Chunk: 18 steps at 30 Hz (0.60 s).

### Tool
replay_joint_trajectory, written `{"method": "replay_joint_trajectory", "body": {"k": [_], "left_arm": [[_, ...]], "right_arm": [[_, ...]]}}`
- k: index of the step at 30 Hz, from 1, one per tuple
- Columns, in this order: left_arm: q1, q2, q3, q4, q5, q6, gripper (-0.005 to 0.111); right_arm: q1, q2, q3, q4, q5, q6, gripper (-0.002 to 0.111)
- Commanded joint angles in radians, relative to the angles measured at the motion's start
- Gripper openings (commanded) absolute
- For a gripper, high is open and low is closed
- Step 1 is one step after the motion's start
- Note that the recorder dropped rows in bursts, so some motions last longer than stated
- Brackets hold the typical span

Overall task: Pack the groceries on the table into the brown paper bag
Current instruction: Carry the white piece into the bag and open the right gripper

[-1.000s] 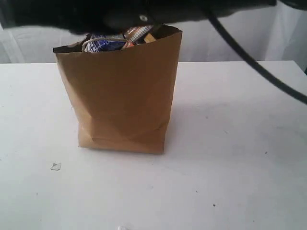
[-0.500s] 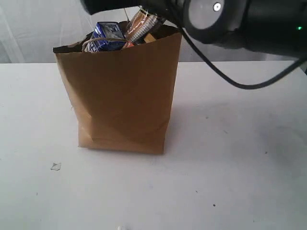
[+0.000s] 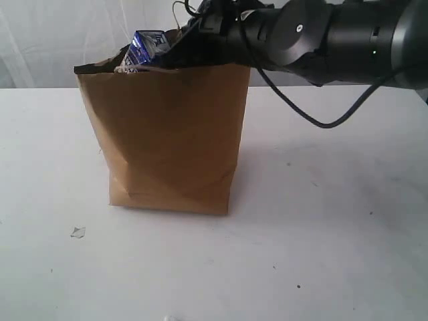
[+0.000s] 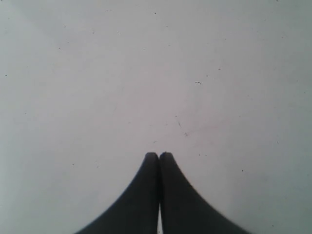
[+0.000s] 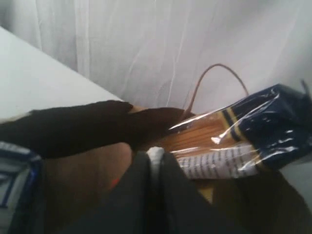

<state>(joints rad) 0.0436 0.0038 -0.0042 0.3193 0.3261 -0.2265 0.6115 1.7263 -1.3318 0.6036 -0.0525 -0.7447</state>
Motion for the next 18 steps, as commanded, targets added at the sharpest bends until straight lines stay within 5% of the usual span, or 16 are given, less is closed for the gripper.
{"method": "replay_joint_trajectory", "body": {"k": [1,7,18], "left_arm": [[-0.009,-0.004,0.004,-0.002,0.003,-0.003,0.000],[-0.009,-0.004,0.004,-0.002,0.003,-0.003,0.000],[-0.009,-0.004,0.004,-0.002,0.003,-0.003,0.000]], "right_arm": [[-0.004,-0.006,-0.004,-0.001,0.034,-0.010,0.016],[-0.004,-0.006,-0.004,-0.001,0.030,-0.010,0.030],[-0.004,-0.136,-0.004,-0.036,0.167,-0.011,0.030]]}}
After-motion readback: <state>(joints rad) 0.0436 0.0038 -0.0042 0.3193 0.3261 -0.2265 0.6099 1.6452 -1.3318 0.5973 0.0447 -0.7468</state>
